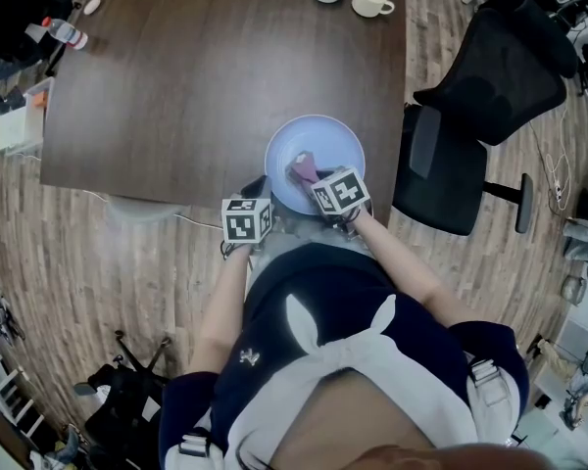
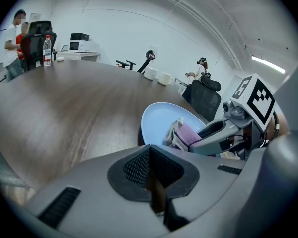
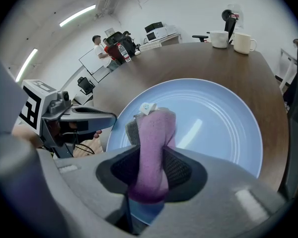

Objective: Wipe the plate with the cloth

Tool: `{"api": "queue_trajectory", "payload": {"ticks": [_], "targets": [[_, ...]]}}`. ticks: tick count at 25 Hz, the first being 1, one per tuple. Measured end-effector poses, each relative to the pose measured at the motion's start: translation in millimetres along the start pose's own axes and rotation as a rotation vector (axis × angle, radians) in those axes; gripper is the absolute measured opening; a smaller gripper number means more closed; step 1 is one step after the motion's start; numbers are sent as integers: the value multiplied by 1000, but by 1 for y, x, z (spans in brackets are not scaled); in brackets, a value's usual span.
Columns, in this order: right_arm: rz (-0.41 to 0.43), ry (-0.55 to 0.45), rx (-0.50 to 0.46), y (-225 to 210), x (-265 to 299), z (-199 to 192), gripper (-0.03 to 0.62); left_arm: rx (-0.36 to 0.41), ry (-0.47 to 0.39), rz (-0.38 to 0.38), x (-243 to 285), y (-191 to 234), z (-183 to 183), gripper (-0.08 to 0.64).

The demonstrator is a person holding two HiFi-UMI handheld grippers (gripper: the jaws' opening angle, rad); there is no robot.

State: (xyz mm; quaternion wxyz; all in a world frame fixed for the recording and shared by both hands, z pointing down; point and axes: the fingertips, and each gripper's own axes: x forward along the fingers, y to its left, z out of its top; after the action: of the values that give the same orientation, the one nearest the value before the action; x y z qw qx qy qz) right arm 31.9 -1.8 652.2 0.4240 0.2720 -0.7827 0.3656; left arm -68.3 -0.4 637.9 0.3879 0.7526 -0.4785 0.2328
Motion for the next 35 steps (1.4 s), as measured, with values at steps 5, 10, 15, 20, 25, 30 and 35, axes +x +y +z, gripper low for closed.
{"api": "queue_trajectory", "payload": {"ticks": [5, 10, 15, 20, 25, 30, 35], "targets": [[10, 7, -57, 14, 6, 3, 133, 0, 1, 5, 1, 0, 1, 6], [36, 1, -97, 27, 12, 6, 133, 1, 2, 7, 3, -2, 1, 6], [72, 27, -173, 39, 15, 4, 133, 22, 5, 5, 2, -2, 0, 6], [102, 76, -247, 42, 14, -3, 133, 30, 6, 3, 1, -1, 0, 6], [97, 127, -343, 40, 9, -12, 133, 40, 4, 4, 3, -3, 1, 6], [89, 168, -431, 36, 6, -22, 133, 48, 7, 4, 3, -3, 0, 6], [66, 187, -544, 34, -5, -26, 133, 62, 4, 2, 3, -4, -1, 6]]}}
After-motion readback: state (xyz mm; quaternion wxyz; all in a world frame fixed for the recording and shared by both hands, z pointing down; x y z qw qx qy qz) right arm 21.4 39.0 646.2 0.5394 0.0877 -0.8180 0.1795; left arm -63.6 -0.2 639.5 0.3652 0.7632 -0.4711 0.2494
